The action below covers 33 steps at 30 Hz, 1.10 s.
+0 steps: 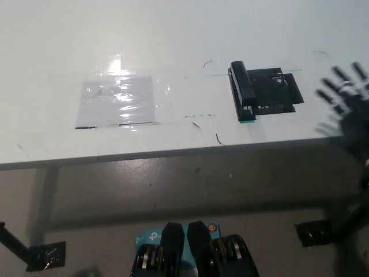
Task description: A stapler is kept infront of the robot on the black mark on the desk and the robot uses its right hand to lift the top of the stapler to open it
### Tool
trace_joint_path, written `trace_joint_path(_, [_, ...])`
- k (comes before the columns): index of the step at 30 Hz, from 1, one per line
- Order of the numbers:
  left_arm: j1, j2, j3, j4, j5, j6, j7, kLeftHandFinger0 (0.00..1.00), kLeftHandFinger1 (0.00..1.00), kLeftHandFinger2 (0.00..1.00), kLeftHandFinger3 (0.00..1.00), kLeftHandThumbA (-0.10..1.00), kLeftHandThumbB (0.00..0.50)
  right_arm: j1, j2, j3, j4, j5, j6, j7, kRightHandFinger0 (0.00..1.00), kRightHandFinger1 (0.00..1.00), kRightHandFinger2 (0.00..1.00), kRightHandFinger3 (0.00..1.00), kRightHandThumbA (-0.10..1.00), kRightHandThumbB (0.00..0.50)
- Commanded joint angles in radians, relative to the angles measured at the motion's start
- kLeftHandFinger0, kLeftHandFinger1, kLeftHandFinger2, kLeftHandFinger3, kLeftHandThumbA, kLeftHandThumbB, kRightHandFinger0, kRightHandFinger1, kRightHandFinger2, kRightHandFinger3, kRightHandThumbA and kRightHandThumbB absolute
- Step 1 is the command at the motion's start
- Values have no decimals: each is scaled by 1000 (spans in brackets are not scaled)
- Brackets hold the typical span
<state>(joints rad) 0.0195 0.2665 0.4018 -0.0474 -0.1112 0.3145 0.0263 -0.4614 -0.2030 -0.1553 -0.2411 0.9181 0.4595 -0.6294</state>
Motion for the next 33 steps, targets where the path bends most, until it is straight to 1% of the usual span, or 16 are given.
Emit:
trace_joint_path(1, [-3, 27, 12, -32, -8, -4, 7, 177, 183, 433, 706, 488, 0, 35, -31, -44, -28, -119, -51, 75, 533, 551, 654, 943, 273, 0])
trace_joint_path(3, [-5, 29, 11, -32, -3, -1, 9, 183, 186, 431, 704, 490, 0, 64, -29, -45, -16, -161, -75, 96, 534, 563, 676, 960, 259, 0])
trace_joint_path(4, [-5, 31, 11, -30, -6, -11, 5, 183, 181, 420, 689, 494, 0, 74, -27, -42, -8, -189, -82, 99, 537, 558, 654, 939, 245, 0])
trace_joint_path(7, [-10, 27, 14, -28, -10, -2, 10, 184, 181, 403, 665, 504, 0, 101, -26, -28, 24, -255, -117, 134, 524, 557, 661, 928, 230, 0])
trace_joint_path(9, [-29, 31, 17, -25, -7, 6, 17, 177, 169, 379, 636, 502, 0, 103, -30, -3, 59, -326, -150, 149, 485, 513, 619, 886, 236, 0])
trace_joint_path(11, [-26, 34, 11, -29, -5, -5, 9, 204, 198, 433, 679, 509, 0, 124, -28, 19, 117, -391, -203, 175, 450, 471, 573, 863, 225, 0])
trace_joint_path(15, [-23, 35, 14, -25, -6, -5, 8, 196, 205, 471, 726, 519, 0, 144, -21, 54, 209, -500, -259, 170, 375, 386, 483, 774, 260, 1])
trace_joint_path(17, [-23, 36, 13, -20, -7, -9, 7, 213, 207, 459, 719, 523, 0, 146, -16, 54, 233, -523, -281, 169, 367, 375, 471, 752, 259, 1])
trace_joint_path(20, [-25, 39, 12, -14, -4, -12, 7, 215, 212, 442, 685, 531, 0, 154, -1, 55, 286, -568, -332, 165, 405, 384, 467, 751, 256, 0])
trace_joint_path(22, [-26, 38, 12, -11, -5, -12, 7, 218, 215, 450, 714, 531, 0, 157, 5, 54, 316, -587, -366, 179, 420, 390, 456, 755, 266, 0])
trace_joint_path(26, [-27, 38, 10, -12, -1, -11, 8, 210, 218, 449, 705, 531, 0, 161, 19, 68, 351, -642, -404, 182, 365, 349, 428, 720, 288, 0])
trace_joint_path(28, [-29, 37, 11, -9, 1, -10, 12, 214, 217, 427, 682, 531, 0, 160, 25, 87, 405, -689, -446, 186, 350, 344, 416, 688, 345, 34])
trace_joint_path(29, [-32, 35, 8, -9, 3, -12, 13, 198, 210, 427, 681, 529, 0, 159, 25, 89, 413, -702, -450, 186, 334, 332, 407, 683, 349, 40])
trace_joint_path(30, [-32, 35, 7, -10, 4, -10, 13, 188, 206, 430, 687, 529, 0, 159, 27, 90, 419, -711, -455, 186, 319, 325, 403, 681, 340, 29])
trace_joint_path(31, [-33, 33, 9, -18, 2, 3, 15, 177, 201, 428, 691, 527, 0, 154, 32, 93, 442, -730, -465, 182, 314, 321, 395, 677, 328, 43])
trace_joint_path(33, [-34, 30, 18, -23, -8, 5, 17, 187, 204, 428, 690, 520, 0, 135, 35, 98, 468, -756, -476, 184, 311, 313, 378, 669, 319, 46])
